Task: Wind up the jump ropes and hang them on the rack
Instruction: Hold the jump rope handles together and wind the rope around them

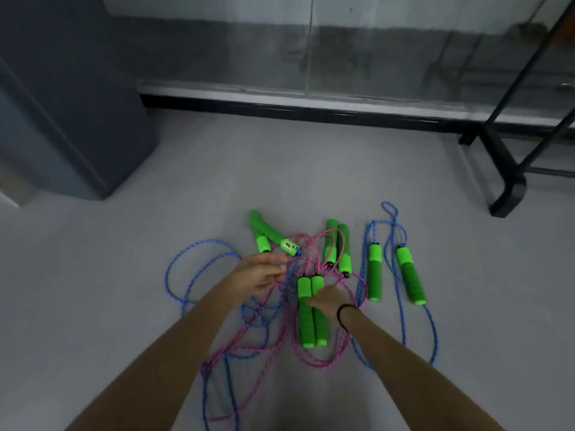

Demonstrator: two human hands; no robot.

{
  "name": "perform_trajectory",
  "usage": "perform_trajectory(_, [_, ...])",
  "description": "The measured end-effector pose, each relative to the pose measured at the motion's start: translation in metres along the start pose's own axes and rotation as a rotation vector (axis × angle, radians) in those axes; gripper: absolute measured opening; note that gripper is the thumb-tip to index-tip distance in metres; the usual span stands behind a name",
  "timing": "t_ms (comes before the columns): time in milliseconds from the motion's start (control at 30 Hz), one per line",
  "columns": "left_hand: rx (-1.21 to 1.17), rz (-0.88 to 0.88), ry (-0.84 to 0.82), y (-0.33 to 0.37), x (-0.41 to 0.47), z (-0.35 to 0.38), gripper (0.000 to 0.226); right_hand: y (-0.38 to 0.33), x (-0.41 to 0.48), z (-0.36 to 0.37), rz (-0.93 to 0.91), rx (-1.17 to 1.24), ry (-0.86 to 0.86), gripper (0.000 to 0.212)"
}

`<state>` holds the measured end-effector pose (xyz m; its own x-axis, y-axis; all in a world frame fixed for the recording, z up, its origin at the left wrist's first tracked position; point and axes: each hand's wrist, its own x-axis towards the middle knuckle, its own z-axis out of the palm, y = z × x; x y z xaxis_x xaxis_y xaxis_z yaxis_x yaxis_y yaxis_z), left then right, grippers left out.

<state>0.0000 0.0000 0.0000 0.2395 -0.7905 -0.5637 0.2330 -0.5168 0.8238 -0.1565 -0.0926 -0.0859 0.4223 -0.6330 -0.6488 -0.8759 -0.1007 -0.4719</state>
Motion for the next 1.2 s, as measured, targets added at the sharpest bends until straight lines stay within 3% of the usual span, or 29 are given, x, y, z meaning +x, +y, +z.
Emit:
perform_trajectory(33, [0.004,0.011,0.018,-0.001,0.001,0.002,0.018,0.003,0.004,0.008,-0.002,-0.11,0.007,0.037])
perform_trajectory(100, [0.037,-0.006,0.04,-0.003,0.005,0.0,0.018,0.009,0.013,0.031,0.064,-0.11,0.057,0.067])
perform_trajectory(167, [0.055,-0.02,0.04,-0.003,0.006,-0.003,0.017,0.01,0.01,0.054,0.069,-0.157,0.064,0.082])
perform_trajectory(267, [0.062,-0.032,0.028,0.001,0.004,-0.007,0.017,0.006,0.01,0.064,0.119,-0.151,0.088,0.083])
perform_trajectory(367, [0.054,-0.035,0.033,0.004,0.003,-0.011,0.016,-0.001,0.007,0.053,0.117,0.047,0.135,0.077])
perform_trajectory(500, [0.078,-0.037,0.028,0.017,0.003,-0.004,0.023,-0.027,-0.013,0.016,-0.13,0.449,0.306,0.065])
perform_trajectory(600, [0.078,-0.078,-0.105,0.047,-0.007,0.014,0.031,-0.068,-0.049,-0.019,-0.328,0.65,0.33,0.07])
perform_trajectory(700, [0.068,0.032,-0.056,0.104,-0.028,0.034,0.029,-0.115,-0.098,-0.068,-0.441,0.801,0.352,0.074])
perform_trajectory(867, [-0.058,0.217,0.006,0.25,-0.107,0.049,0.028,-0.202,-0.224,-0.181,-0.603,0.573,0.328,0.074])
perform_trajectory(967, [-0.009,0.247,-0.112,0.351,-0.185,0.047,0.032,-0.238,-0.305,-0.275,-0.685,0.445,0.24,0.044])
perform_trajectory(1033, [0.062,0.24,-0.136,0.416,-0.236,0.045,0.044,-0.258,-0.348,-0.347,-0.659,0.486,0.502,0.013])
perform_trajectory(1100, [0.154,0.257,-0.137,0.475,-0.282,0.043,0.045,-0.283,-0.384,-0.413,-0.611,0.605,0.755,0.016])
perform_trajectory(1133, [0.204,0.276,-0.153,0.506,-0.304,0.044,0.046,-0.3,-0.405,-0.445,-0.63,0.678,0.797,0.018])
perform_trajectory(1200, [0.264,0.302,-0.199,0.566,-0.349,0.047,0.055,-0.334,-0.439,-0.498,-0.669,0.773,0.689,0.012])
